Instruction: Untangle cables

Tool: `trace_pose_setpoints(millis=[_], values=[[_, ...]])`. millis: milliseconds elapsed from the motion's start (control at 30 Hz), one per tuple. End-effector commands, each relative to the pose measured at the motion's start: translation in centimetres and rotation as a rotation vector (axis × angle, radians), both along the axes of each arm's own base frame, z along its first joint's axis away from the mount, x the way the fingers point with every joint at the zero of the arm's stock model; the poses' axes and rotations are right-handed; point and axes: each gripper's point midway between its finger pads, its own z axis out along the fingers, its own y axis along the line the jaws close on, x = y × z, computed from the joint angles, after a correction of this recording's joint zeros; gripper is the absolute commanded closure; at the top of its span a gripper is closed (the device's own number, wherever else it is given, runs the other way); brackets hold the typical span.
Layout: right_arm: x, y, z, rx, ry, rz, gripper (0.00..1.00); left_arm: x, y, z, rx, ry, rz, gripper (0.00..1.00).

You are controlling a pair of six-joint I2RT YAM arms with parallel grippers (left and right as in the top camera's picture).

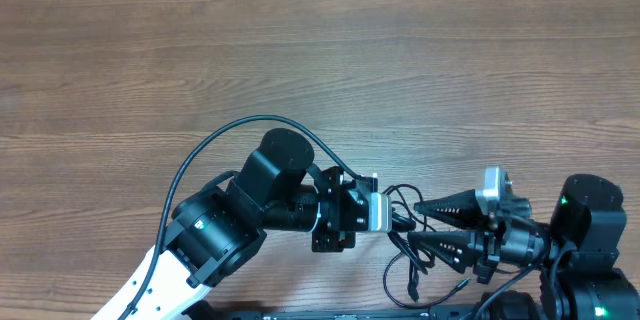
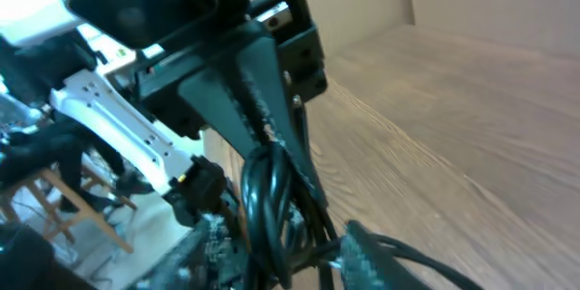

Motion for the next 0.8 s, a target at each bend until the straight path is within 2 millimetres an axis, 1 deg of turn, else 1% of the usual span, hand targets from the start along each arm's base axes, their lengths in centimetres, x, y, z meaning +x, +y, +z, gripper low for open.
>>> trace_pose_setpoints(millis=[0, 33, 67, 167, 200, 233, 300, 333, 367, 433, 500, 533, 567, 600, 633, 667, 767], values=[[-0.7, 0.2, 0.9, 0.018, -0.044, 0.039, 0.78, -0.8, -0.1, 1.2, -0.036, -0.016, -0.044, 0.96], [-0.7, 0.2, 0.9, 0.019, -0.044, 0.04, 0.87, -0.8, -0.1, 1.2, -0.037, -0.016, -0.044, 0.96], [-0.7, 0.2, 0.9, 0.019, -0.042, 0.039, 0.9, -0.7, -0.2, 1.4, -0.043, 0.003, -0.032, 0.96], [-0.7, 0.2, 0.8, 0.017, -0.04, 0.036, 0.9, -0.3, -0.6, 2.4, -0.082, 0.069, 0.011, 0.96], [-0.7, 0.2, 0.8, 0.016, -0.042, 0.036, 0.89, -0.2, -0.7, 2.7, -0.094, 0.086, 0.022, 0.96], [-0.6, 0.2, 0.8, 0.015, -0.045, 0.033, 0.81, -0.1, -0.8, 2.9, -0.104, 0.099, 0.029, 0.96], [-0.6, 0.2, 0.8, 0.014, -0.044, 0.033, 0.76, 0.0, -0.9, 3.2, -0.114, 0.127, 0.042, 0.96], [-0.6, 0.2, 0.8, 0.014, -0.044, 0.033, 0.76, -0.1, -0.9, 3.2, -0.116, 0.14, 0.041, 0.96], [-0.6, 0.2, 0.8, 0.014, -0.045, 0.032, 0.78, -0.2, -0.9, 3.3, -0.118, 0.148, 0.037, 0.96], [-0.5, 0.1, 0.8, 0.013, -0.045, 0.03, 0.88, -0.7, -1.0, 3.4, -0.124, 0.16, 0.01, 0.96], [-0.5, 0.1, 0.9, 0.012, -0.055, 0.03, 0.89, -0.8, -1.0, 3.4, -0.123, 0.162, 0.008, 0.96], [-0.5, 0.1, 0.9, 0.013, -0.053, 0.03, 0.84, -0.7, -1.0, 3.4, -0.123, 0.162, 0.009, 0.96], [-0.5, 0.1, 0.9, 0.014, -0.049, 0.029, 0.73, -0.7, -0.9, 3.3, -0.121, 0.162, 0.011, 0.96], [-0.5, 0.1, 0.9, 0.014, -0.047, 0.029, 0.58, -0.6, -0.9, 3.2, -0.115, 0.162, 0.02, 0.96], [-0.5, 0.1, 0.9, 0.014, -0.047, 0.029, 0.54, -0.5, -0.9, 3.0, -0.11, 0.162, 0.029, 0.96], [-0.5, 0.1, 0.9, 0.014, -0.047, 0.029, 0.43, -0.2, -0.8, 2.7, -0.098, 0.163, 0.046, 0.96], [-0.5, 0.1, 0.9, 0.014, -0.052, 0.029, 0.43, -0.3, -0.7, 2.0, -0.07, 0.186, 0.055, 0.96]])
